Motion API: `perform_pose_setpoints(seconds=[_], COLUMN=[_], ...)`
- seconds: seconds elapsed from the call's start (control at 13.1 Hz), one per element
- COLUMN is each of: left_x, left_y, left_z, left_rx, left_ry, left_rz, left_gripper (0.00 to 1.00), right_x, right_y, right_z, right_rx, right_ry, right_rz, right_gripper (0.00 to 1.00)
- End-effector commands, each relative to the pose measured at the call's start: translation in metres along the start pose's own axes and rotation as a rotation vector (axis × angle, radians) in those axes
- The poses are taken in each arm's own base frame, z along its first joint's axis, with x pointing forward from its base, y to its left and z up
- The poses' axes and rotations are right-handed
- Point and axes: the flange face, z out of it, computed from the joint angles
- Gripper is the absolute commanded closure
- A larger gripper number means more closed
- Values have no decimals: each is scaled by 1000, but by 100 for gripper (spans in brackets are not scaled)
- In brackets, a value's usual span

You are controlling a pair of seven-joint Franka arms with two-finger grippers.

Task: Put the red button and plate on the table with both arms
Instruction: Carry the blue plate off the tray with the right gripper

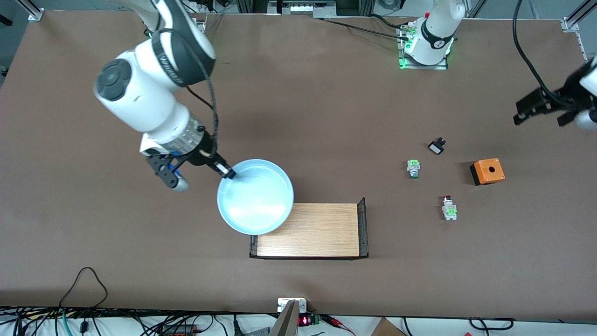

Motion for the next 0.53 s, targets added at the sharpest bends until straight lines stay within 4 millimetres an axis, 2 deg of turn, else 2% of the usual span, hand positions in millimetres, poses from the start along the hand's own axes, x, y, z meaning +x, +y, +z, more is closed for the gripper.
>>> perform_pose_setpoints(seconds=[0.0, 0.15, 0.31, 0.46], left_x=[-36, -37, -33, -18], left_y=[-10, -16, -16, -18], left_z=[10, 18, 28, 38], left_rx=[33, 31, 24, 20], left_ry=[-25, -42, -56, -71], left_rz=[-9, -12, -13, -19], left_gripper=[0, 0, 0, 0], right_x=[15, 36, 59, 84], right_y=[31, 57, 85, 116], right_z=[-11, -11, -13, -18], right_rx=[-62, -147, -170, -179], right_ry=[-47, -9, -15, -28], right_rz=[-123, -232, -246, -270], right_gripper=[100, 100, 100, 100])
